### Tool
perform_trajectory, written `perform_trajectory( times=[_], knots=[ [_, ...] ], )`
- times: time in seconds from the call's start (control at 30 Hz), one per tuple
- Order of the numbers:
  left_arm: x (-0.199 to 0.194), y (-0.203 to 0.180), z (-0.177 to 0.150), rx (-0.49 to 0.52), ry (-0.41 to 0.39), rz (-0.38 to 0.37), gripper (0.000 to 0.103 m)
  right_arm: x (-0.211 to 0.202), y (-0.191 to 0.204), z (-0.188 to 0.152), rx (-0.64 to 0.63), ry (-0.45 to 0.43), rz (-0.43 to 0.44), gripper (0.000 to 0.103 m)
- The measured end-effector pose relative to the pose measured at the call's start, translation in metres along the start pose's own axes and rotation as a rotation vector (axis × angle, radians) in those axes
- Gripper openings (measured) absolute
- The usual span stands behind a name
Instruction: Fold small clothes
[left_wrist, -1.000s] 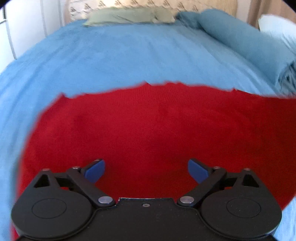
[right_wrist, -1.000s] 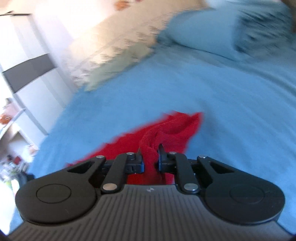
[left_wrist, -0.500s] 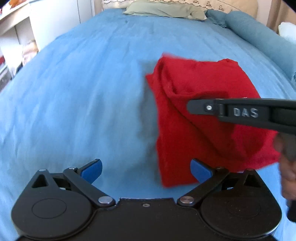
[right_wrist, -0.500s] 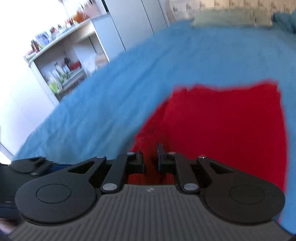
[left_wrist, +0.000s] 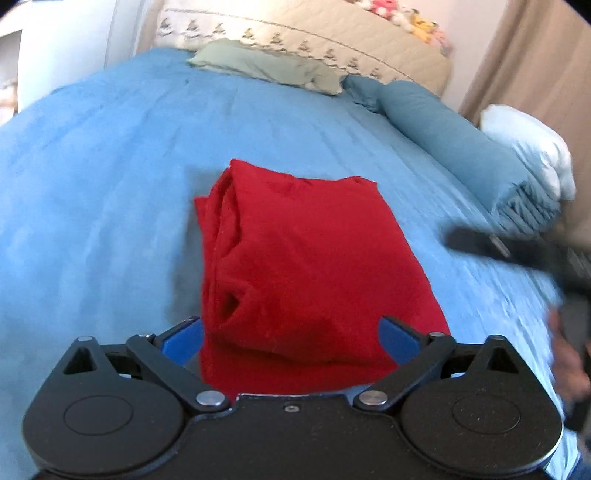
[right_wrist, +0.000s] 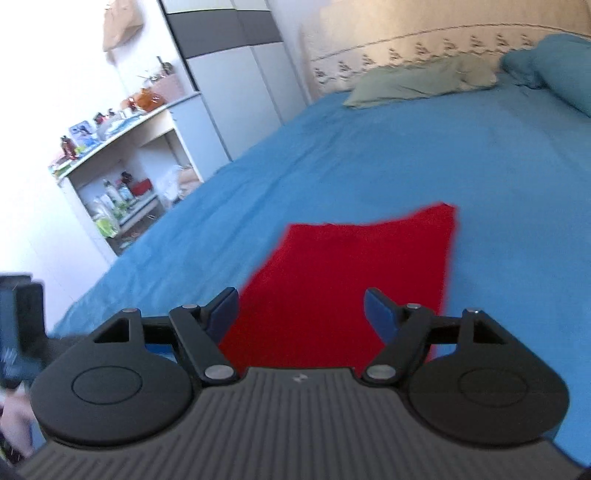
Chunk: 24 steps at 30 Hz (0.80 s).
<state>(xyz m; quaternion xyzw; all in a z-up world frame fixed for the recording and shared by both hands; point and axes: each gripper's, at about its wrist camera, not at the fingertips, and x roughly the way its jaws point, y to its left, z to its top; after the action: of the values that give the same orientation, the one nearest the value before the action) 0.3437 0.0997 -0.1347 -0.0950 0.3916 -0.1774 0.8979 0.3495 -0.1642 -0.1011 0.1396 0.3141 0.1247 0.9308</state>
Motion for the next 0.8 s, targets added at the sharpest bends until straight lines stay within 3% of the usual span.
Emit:
perform_trajectory(
  times=[0.1, 0.23, 0.33, 0.6, 0.8],
  knots=[
    [0.01, 0.006, 0.002, -0.08, -0.011, 0.013, 0.087, -0.017, -0.015, -0.02, 0.01, 0.017, -0.037, 0.091],
    [0.008, 0.002, 0.009, -0.075, -0.037, 0.059, 0.063, -0.031, -0.033, -0.045, 0.038, 0.034, -0.053, 0.091],
    [0.021, 0.003, 0.018, -0.086, 0.048, 0.084, 0.012, -0.038, -0.045, -0.056, 0.076, 0.029, -0.052, 0.091],
    [-0.006, -0.004, 0.029, -0.043, 0.034, 0.103, 0.011, -0.043, -0.041, -0.053, 0.09, -0.005, -0.037, 0.09],
    [-0.021, -0.001, -0.001, -0.07, 0.009, 0.122, 0.011, -0.049, -0.041, -0.053, 0.087, -0.019, -0.025, 0.091]
  ],
)
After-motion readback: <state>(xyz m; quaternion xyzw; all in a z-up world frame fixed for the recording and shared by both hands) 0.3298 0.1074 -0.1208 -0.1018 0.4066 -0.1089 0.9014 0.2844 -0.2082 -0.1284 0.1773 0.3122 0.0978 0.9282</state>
